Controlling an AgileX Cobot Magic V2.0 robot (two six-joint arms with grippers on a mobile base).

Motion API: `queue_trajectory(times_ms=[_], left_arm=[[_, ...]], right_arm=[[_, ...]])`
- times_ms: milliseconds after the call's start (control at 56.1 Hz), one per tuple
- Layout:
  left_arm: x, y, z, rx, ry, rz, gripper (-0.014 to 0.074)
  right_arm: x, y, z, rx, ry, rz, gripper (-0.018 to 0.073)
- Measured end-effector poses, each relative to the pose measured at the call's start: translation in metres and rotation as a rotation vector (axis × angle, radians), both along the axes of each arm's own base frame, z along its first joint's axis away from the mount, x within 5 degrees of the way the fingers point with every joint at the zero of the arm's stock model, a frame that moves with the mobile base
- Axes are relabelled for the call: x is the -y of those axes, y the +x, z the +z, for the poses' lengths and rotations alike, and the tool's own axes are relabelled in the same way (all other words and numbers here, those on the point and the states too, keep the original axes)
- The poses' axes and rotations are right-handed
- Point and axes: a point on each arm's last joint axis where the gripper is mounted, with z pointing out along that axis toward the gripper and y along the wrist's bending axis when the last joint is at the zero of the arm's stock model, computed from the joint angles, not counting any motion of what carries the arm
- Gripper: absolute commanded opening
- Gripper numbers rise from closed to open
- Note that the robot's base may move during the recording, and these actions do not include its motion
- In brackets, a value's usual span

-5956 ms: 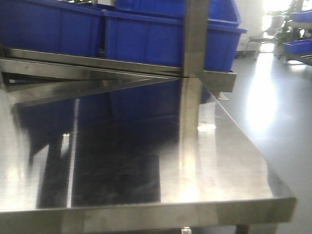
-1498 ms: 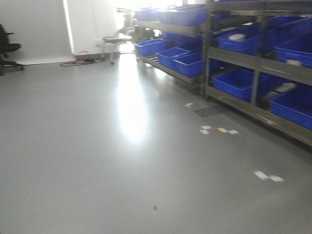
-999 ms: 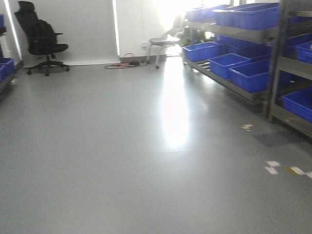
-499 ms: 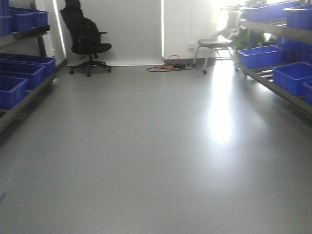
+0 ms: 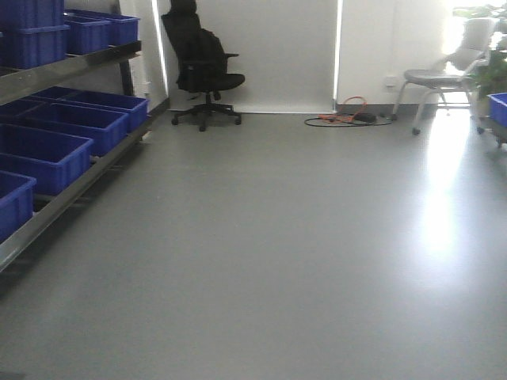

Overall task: Pick and sort blue part to right shelf
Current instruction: 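Drive up to the rack of open blue bins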

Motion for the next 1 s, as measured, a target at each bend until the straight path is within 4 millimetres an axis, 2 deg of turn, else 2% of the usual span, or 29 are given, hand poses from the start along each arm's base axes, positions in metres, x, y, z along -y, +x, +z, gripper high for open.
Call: queue_trajectory(times_ms=[999], left_arm=[[0.0,0.0,0.0,0.0,0.0,0.0,0.0332]], right_arm=[[0.0,0.0,0.0,0.0,0.0,0.0,0.0126]])
